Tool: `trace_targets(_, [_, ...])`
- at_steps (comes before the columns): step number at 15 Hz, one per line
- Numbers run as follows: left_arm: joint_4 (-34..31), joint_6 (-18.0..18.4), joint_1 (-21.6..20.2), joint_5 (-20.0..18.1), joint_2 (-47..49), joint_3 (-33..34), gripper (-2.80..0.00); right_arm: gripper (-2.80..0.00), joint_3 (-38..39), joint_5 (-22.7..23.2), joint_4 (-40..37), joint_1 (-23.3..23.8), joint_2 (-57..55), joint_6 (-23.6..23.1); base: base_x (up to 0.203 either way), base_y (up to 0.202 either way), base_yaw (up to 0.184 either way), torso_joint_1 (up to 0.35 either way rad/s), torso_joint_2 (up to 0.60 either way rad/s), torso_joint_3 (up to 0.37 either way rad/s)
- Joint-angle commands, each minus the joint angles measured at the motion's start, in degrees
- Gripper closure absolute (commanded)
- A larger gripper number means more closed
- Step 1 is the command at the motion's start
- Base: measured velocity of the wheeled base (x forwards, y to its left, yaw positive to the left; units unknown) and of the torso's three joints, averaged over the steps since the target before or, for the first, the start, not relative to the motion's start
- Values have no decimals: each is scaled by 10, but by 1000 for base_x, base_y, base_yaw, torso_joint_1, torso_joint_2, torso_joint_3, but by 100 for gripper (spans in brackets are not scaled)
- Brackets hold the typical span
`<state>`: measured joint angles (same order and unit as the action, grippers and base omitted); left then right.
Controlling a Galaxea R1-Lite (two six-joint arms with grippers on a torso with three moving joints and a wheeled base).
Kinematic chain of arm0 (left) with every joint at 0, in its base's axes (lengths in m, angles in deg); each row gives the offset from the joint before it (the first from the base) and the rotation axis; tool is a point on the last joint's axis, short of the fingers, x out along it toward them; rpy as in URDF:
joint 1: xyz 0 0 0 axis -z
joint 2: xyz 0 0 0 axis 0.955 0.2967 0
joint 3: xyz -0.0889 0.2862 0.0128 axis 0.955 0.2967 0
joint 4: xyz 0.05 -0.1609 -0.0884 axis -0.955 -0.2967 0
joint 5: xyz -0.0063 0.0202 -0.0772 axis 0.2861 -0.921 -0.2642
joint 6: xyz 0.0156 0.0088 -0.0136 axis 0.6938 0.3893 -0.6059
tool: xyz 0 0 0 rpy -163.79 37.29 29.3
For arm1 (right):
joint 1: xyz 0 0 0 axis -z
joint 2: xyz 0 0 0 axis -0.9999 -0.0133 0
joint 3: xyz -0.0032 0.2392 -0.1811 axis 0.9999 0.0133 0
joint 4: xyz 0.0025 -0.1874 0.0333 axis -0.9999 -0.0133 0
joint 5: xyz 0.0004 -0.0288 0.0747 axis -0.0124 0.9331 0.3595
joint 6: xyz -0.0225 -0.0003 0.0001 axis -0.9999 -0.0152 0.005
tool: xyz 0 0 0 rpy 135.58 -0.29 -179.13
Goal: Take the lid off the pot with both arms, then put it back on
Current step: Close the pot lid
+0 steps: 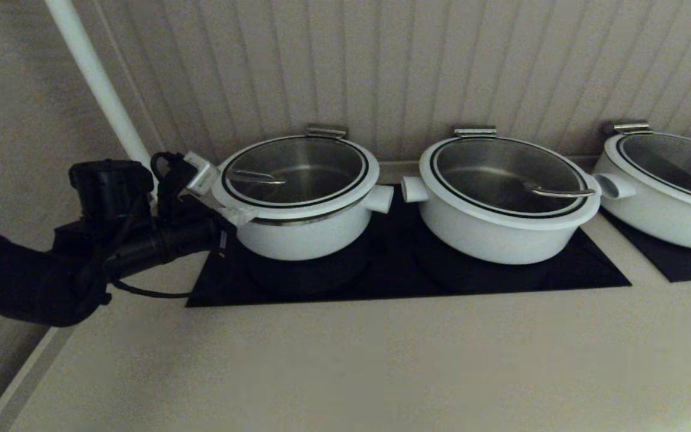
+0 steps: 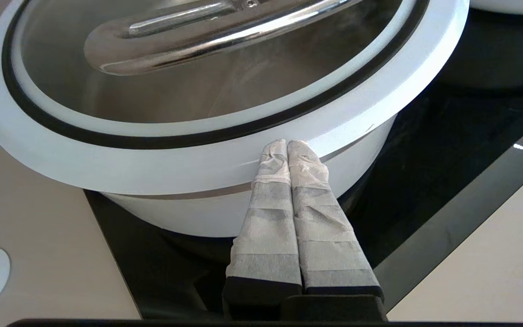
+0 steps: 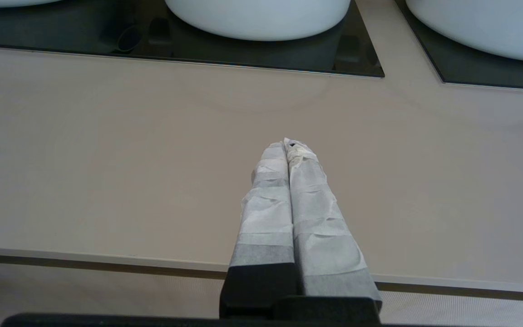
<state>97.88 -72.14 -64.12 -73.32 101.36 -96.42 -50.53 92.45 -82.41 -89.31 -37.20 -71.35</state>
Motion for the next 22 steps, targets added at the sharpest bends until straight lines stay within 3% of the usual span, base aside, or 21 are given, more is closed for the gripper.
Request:
trace_targets(1, [4, 1, 0, -1, 7, -2, 0, 0, 0, 1, 0, 0, 0, 0, 0, 0, 0, 0, 0, 0])
trace_targets(5, [13, 0, 0, -1, 15, 0, 0, 0, 0, 1, 0, 0, 0, 0, 0, 0, 0, 0, 0, 0])
trace_targets(9, [79, -1, -4, 15, 47, 0, 0, 0, 0, 1, 0, 0, 0, 0, 0, 0, 0, 0, 0, 0])
trace_targets(22, [80, 1, -19, 15, 48, 17, 0, 0, 0, 1, 0, 0, 0, 0, 0, 0, 0, 0, 0, 0])
